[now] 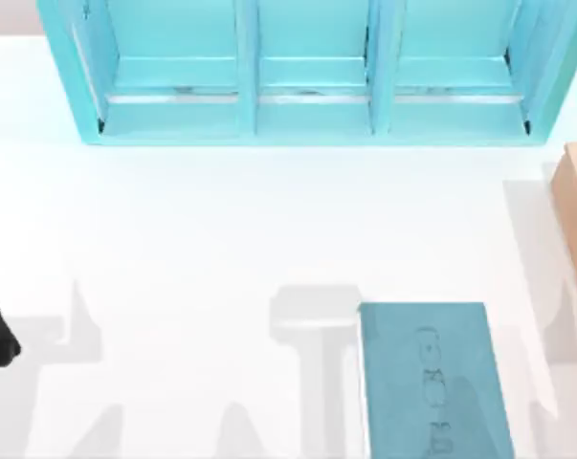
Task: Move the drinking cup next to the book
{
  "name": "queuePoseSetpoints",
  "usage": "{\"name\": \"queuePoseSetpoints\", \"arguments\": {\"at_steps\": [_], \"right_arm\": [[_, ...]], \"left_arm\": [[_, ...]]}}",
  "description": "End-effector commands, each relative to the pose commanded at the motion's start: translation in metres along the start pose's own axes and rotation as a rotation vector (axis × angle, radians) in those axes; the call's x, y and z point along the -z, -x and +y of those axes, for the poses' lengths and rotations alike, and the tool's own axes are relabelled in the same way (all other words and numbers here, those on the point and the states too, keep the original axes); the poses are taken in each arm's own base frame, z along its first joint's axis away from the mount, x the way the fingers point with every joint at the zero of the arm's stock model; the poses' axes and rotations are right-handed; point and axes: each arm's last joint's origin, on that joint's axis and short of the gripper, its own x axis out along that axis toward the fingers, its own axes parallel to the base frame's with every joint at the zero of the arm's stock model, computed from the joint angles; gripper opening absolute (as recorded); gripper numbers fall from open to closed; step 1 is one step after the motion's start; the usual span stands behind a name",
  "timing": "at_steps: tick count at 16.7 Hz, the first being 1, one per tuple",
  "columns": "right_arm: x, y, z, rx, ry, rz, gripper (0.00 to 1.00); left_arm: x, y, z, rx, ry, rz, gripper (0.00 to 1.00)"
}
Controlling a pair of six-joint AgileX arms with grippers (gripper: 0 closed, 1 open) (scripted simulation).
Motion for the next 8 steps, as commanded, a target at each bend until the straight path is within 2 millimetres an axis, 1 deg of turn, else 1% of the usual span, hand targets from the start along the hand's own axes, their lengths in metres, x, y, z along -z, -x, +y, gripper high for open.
{"name": "queuePoseSetpoints", "arguments": {"at_steps": [4,8], "right_arm": [[0.000,0.000,0.000,0.000,0.000,0.000,1.00],[0.000,0.000,0.000,0.000,0.000,0.000,1.00]], "left_arm": [[-0.003,0.000,0.001,-0.005,-0.029,0.021,1.00],[-0.018,-0.004,0.005,-0.029,-0.198,0.152,1.00]]}}
